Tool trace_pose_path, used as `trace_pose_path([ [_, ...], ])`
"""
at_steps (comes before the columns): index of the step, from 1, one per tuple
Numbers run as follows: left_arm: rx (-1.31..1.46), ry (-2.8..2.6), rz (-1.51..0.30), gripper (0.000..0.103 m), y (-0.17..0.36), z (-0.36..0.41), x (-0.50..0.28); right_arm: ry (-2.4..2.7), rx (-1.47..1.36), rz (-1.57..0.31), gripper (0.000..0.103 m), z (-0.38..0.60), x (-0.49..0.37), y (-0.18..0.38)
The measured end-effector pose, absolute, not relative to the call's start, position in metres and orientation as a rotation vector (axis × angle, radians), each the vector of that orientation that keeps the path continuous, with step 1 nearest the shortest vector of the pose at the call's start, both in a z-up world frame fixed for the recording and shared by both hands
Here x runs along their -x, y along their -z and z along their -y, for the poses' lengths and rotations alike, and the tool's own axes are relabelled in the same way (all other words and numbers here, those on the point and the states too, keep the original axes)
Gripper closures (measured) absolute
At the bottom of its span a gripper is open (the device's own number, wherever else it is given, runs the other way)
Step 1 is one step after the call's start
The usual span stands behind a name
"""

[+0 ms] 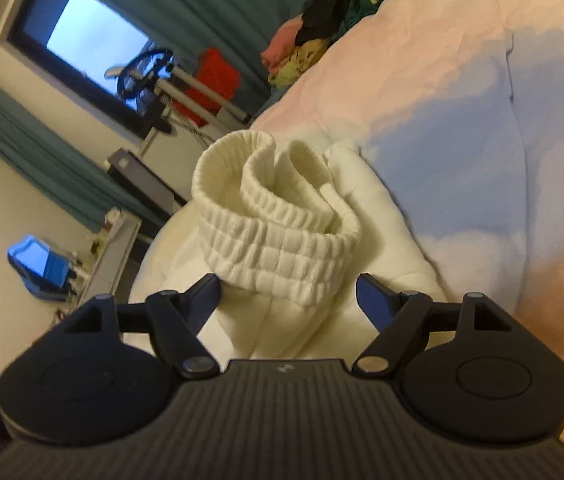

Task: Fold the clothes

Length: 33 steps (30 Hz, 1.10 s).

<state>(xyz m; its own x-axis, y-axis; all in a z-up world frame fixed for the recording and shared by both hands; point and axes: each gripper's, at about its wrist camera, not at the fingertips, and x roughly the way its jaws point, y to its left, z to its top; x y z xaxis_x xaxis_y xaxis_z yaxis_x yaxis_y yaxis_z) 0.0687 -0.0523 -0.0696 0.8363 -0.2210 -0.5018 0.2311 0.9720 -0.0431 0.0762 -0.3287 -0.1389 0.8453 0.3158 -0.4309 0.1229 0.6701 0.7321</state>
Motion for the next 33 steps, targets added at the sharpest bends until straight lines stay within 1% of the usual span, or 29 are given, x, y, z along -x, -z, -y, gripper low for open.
trace_pose_path([
  [3, -0.020, 0.239, -0.523, 0.008, 0.070, 0.051, -0.069, -0.080, -0.771, -0.530, 0.025, 0.317, -0.082, 0.140],
  [4, -0.018, 0.244, -0.521, 0.008, 0.069, 0.049, -0.069, -0.068, -0.764, -0.517, 0.027, 0.316, -0.085, 0.141],
  [6, -0.001, 0.255, -0.523, 0.008, 0.071, 0.048, -0.074, -0.049, -0.752, -0.499, 0.037, 0.314, -0.087, 0.142],
  [7, 0.010, 0.260, -0.524, 0.008, 0.073, 0.047, -0.073, -0.035, -0.736, -0.494, 0.051, 0.313, -0.087, 0.140],
  [8, 0.019, 0.268, -0.522, 0.008, 0.073, 0.045, -0.073, -0.022, -0.719, -0.487, 0.057, 0.313, -0.086, 0.138],
  [9, 0.027, 0.276, -0.519, 0.008, 0.072, 0.043, -0.072, -0.018, -0.714, -0.474, 0.059, 0.314, -0.084, 0.135],
  [11, 0.021, 0.271, -0.510, 0.008, 0.071, 0.041, -0.073, -0.022, -0.725, -0.432, 0.065, 0.317, -0.078, 0.126],
  [13, 0.003, 0.250, -0.490, 0.006, 0.068, 0.038, -0.070, -0.029, -0.736, -0.379, 0.067, 0.321, -0.073, 0.114],
  [14, -0.003, 0.236, -0.480, 0.004, 0.066, 0.037, -0.069, -0.034, -0.744, -0.357, 0.067, 0.323, -0.071, 0.108],
  [17, 0.005, 0.202, -0.468, 0.004, 0.064, 0.028, -0.067, -0.045, -0.763, -0.283, 0.069, 0.334, -0.065, 0.090],
  [20, 0.038, 0.170, -0.489, 0.003, 0.063, 0.018, -0.072, -0.026, -0.780, -0.254, 0.069, 0.349, -0.063, 0.083],
  [22, 0.057, 0.157, -0.508, 0.003, 0.064, 0.015, -0.076, 0.017, -0.801, -0.306, 0.069, 0.361, -0.066, 0.094],
  [25, 0.060, 0.130, -0.538, 0.003, 0.069, 0.014, -0.083, 0.086, -0.854, -0.466, 0.069, 0.374, -0.077, 0.127],
  [27, 0.072, 0.118, -0.569, 0.003, 0.074, 0.012, -0.088, 0.109, -0.929, -0.541, 0.065, 0.382, -0.080, 0.149],
  [28, 0.083, 0.118, -0.584, 0.003, 0.076, 0.011, -0.089, 0.111, -0.969, -0.554, 0.062, 0.385, -0.080, 0.155],
  [30, 0.101, 0.119, -0.601, 0.003, 0.079, 0.008, -0.091, 0.101, -1.046, -0.553, 0.059, 0.391, -0.078, 0.159],
  [33, 0.128, 0.124, -0.609, 0.003, 0.078, 0.003, -0.091, 0.102, -1.095, -0.567, 0.050, 0.392, -0.076, 0.163],
])
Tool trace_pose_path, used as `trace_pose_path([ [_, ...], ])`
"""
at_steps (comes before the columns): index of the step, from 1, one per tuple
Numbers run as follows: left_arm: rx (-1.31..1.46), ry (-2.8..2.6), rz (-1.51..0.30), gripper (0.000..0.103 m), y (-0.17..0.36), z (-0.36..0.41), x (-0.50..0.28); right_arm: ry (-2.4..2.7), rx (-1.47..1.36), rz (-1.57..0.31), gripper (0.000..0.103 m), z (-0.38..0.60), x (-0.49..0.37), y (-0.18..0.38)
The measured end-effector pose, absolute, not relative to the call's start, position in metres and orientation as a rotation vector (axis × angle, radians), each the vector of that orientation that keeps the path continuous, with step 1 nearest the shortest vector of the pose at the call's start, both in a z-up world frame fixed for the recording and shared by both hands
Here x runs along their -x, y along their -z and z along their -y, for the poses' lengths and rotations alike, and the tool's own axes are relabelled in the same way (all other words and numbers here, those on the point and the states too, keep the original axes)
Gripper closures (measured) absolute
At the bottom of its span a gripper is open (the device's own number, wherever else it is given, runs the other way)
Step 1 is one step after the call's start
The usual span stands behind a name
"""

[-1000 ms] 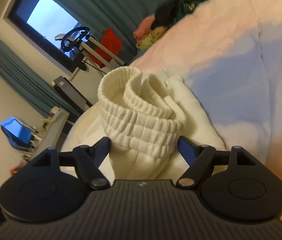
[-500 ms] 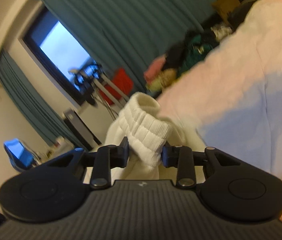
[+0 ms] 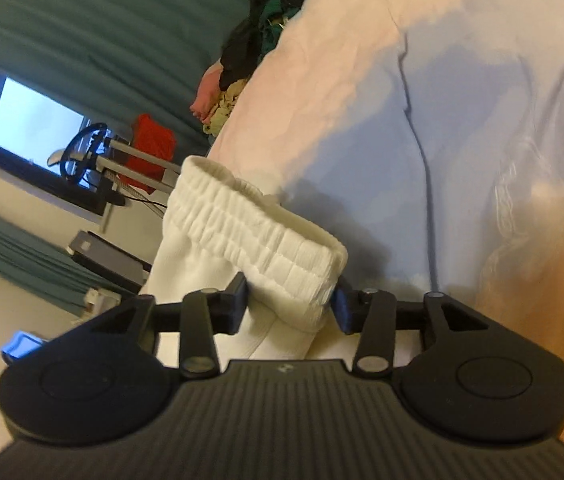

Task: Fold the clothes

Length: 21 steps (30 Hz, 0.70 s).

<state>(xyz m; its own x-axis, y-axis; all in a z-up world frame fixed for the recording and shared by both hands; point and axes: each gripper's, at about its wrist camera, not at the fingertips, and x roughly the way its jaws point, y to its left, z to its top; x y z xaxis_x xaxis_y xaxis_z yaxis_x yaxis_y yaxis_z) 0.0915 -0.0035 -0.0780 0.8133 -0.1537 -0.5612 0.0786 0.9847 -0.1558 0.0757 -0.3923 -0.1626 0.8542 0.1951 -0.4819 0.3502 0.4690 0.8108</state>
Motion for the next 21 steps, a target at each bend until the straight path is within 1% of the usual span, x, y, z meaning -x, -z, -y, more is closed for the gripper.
trace_pose_path([
  [2, 0.135, 0.130, -0.609, 0.003, 0.077, 0.003, -0.090, 0.120, -1.117, -0.588, 0.032, 0.394, -0.073, 0.167],
  [3, 0.137, 0.133, -0.609, 0.003, 0.076, 0.002, -0.089, 0.127, -1.131, -0.599, 0.028, 0.394, -0.071, 0.169],
  [6, 0.165, 0.152, -0.618, 0.003, 0.076, -0.002, -0.088, 0.103, -1.125, -0.626, 0.027, 0.390, -0.071, 0.169],
  [12, 0.438, 0.180, -0.673, 0.003, 0.087, -0.035, -0.103, 0.034, -1.034, -0.687, 0.025, 0.377, -0.087, 0.169],
  [13, 0.472, 0.179, -0.684, 0.003, 0.090, -0.040, -0.105, 0.035, -1.017, -0.694, 0.023, 0.374, -0.091, 0.169],
  [14, 0.505, 0.181, -0.698, 0.003, 0.094, -0.045, -0.107, 0.028, -0.999, -0.699, 0.019, 0.370, -0.093, 0.170],
  [16, 0.591, 0.189, -0.729, 0.003, 0.101, -0.054, -0.112, 0.011, -0.948, -0.706, 0.016, 0.362, -0.097, 0.171],
  [21, 0.714, 0.190, -0.741, 0.006, 0.113, -0.068, -0.119, 0.004, -0.791, -0.658, 0.016, 0.337, -0.091, 0.153],
])
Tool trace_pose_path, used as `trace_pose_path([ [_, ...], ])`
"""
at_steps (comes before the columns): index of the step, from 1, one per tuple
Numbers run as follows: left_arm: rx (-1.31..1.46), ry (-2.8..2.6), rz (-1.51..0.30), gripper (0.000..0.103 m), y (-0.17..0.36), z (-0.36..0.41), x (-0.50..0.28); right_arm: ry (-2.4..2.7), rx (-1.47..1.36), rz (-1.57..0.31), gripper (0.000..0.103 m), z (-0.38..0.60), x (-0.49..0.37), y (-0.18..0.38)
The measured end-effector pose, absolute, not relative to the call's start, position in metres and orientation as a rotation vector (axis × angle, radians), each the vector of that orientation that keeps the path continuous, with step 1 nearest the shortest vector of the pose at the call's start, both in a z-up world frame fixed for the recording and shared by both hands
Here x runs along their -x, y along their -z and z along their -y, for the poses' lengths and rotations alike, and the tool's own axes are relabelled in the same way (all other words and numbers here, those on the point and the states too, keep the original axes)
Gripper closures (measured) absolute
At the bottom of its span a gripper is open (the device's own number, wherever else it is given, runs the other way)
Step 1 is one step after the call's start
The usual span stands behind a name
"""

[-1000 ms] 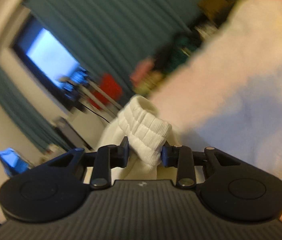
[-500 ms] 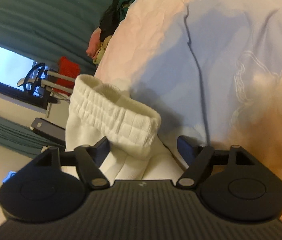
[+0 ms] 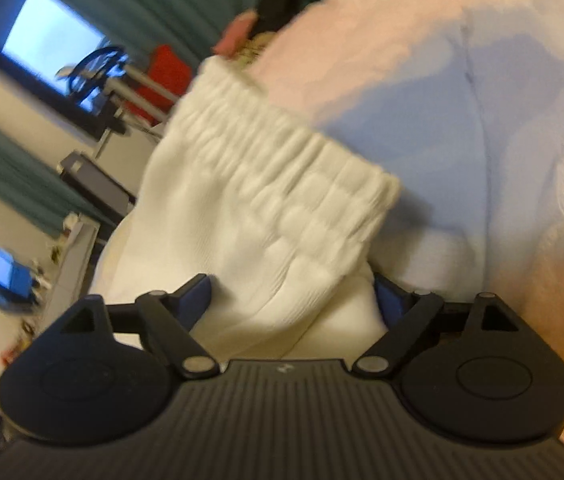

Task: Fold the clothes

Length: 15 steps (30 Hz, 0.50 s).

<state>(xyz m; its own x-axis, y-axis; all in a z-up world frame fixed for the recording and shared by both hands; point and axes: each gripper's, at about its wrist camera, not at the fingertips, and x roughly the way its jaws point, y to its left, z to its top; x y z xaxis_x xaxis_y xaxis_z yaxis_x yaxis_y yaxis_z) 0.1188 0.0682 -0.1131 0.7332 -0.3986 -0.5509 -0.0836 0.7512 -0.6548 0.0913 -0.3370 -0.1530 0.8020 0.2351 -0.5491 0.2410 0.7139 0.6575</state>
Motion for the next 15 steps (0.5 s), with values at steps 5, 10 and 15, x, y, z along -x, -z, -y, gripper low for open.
trace_pose_path([
  [5, 0.706, 0.197, -0.735, 0.007, 0.117, -0.069, -0.119, 0.033, -0.679, -0.636, 0.032, 0.322, -0.087, 0.144],
  [10, 0.717, 0.202, -0.743, 0.007, 0.118, -0.068, -0.119, 0.024, -0.615, -0.614, 0.058, 0.316, -0.091, 0.131],
  [15, 0.729, 0.206, -0.746, 0.007, 0.121, -0.068, -0.119, 0.025, -0.526, -0.601, 0.063, 0.307, -0.093, 0.122],
])
